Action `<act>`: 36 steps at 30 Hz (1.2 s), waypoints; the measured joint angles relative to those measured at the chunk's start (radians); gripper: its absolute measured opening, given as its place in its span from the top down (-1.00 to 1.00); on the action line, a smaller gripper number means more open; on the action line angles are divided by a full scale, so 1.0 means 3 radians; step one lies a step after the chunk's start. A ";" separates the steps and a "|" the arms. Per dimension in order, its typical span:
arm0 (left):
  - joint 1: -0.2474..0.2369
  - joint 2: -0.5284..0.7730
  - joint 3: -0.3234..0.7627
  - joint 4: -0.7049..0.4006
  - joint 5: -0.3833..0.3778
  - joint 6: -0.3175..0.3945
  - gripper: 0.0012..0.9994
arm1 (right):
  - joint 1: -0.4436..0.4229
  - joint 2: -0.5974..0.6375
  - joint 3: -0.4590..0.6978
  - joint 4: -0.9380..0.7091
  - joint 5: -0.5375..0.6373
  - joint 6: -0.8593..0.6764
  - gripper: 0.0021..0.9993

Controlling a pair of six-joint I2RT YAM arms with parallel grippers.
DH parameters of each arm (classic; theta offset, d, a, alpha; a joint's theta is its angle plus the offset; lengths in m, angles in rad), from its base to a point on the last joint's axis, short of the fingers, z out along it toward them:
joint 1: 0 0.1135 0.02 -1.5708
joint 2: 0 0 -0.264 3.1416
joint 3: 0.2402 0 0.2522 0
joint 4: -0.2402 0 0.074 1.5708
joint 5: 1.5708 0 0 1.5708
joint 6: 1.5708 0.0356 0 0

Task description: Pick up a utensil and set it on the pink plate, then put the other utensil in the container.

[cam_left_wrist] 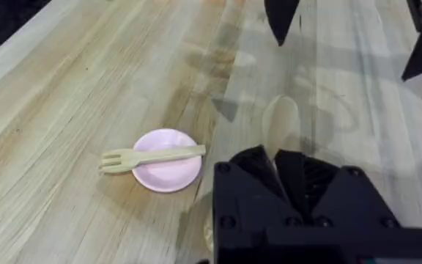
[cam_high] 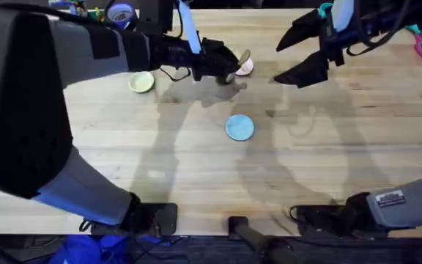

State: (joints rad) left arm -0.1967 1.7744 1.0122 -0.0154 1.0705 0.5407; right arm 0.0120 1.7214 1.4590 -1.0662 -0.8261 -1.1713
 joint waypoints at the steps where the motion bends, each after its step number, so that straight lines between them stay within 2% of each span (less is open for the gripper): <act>1: 0.0000 0.0000 0.0000 0.0000 -0.0005 0.0000 0.92 | 0.0000 0.0001 0.0000 -0.0011 0.0000 0.0000 -0.99; 12: 0.0000 0.0000 0.0000 -0.0010 -0.0058 0.0000 0.92 | 0.0009 0.0000 0.0000 -0.0020 0.0000 0.0000 -1.00; 13: 0.0000 0.0000 -0.0004 -0.0140 -0.0141 0.0001 0.92 | 0.0032 0.0001 0.0000 -0.0021 0.0000 0.0000 -1.00; 36: 0.0000 0.0000 -0.0015 -0.0360 -0.0440 0.0001 0.92 | 0.0034 0.0000 0.0000 -0.0016 0.0000 0.0001 -1.00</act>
State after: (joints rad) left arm -0.1967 1.7744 1.0077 -0.1234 0.9385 0.5411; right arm 0.0223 1.7214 1.4590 -1.0710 -0.8261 -1.1709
